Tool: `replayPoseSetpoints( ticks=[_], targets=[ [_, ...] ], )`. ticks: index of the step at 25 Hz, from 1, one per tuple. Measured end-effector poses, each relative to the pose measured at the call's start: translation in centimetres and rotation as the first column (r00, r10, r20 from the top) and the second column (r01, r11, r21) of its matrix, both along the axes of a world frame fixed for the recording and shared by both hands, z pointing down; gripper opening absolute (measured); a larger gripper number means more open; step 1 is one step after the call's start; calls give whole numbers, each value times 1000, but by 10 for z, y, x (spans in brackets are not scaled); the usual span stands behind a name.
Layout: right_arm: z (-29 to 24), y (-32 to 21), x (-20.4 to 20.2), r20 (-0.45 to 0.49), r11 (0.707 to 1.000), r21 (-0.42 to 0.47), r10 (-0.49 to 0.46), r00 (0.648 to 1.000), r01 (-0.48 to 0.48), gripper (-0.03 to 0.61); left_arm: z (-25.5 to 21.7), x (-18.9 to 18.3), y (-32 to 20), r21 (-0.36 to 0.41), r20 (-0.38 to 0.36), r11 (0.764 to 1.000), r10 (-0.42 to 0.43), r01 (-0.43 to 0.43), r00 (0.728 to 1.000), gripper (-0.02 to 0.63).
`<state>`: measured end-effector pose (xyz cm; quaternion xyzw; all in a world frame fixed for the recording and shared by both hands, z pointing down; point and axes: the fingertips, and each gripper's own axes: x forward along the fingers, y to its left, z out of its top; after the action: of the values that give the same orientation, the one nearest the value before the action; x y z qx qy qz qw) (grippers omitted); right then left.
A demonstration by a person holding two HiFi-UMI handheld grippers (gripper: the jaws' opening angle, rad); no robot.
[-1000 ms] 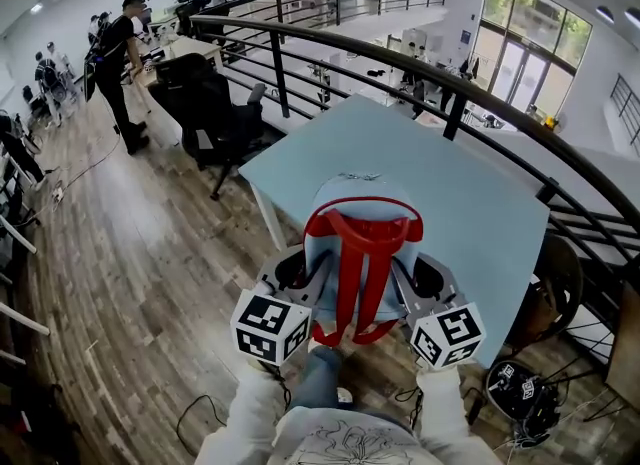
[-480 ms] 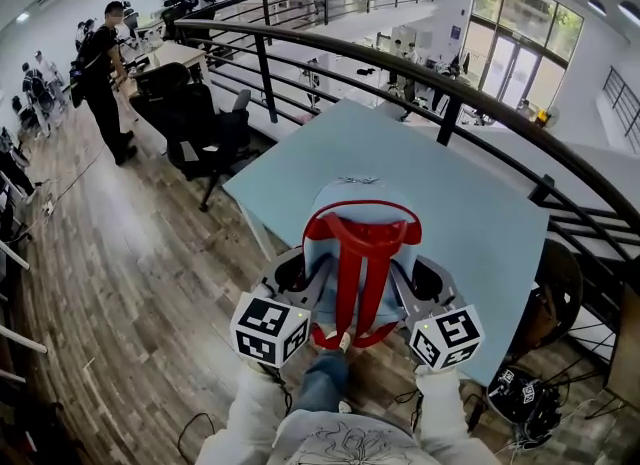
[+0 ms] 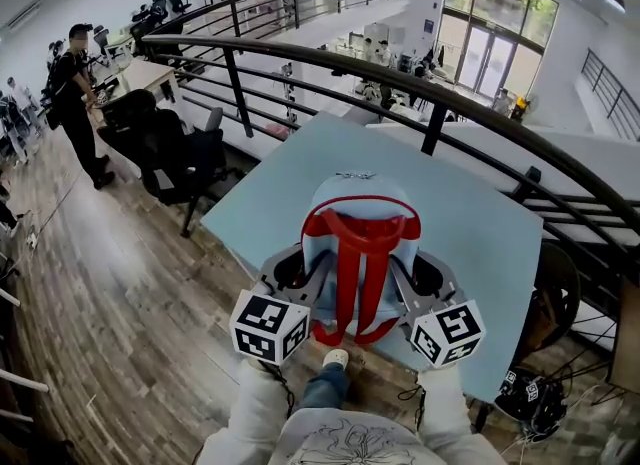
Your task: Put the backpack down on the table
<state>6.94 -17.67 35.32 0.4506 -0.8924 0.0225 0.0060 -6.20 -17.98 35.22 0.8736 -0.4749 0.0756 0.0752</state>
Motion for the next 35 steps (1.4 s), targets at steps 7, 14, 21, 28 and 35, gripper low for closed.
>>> replayPoseSetpoints(
  ticks=[7, 14, 21, 28, 35],
  targets=[
    [1, -71, -5, -16, 999, -6, 43, 999, -43, 107, 1, -4, -78, -11, 0, 999, 52, -52, 999, 101],
    [12, -130, -4, -30, 997, -22, 74, 997, -74, 109, 13, -2, -141, -33, -3, 996, 87, -87, 996, 101],
    [26, -170, 5, -76, 996, -38, 75, 994, -78, 110, 27, 8, -188, -61, 7, 989, 139, -138, 990, 101],
    [48, -189, 12, -114, 992, -83, 83, 990, -92, 115, 49, 16, -211, -106, 8, 977, 186, -184, 983, 101],
    [68, -202, 22, -122, 987, -129, 76, 990, -91, 115, 68, 27, -224, -148, 29, 969, 203, -197, 979, 103]
  ],
)
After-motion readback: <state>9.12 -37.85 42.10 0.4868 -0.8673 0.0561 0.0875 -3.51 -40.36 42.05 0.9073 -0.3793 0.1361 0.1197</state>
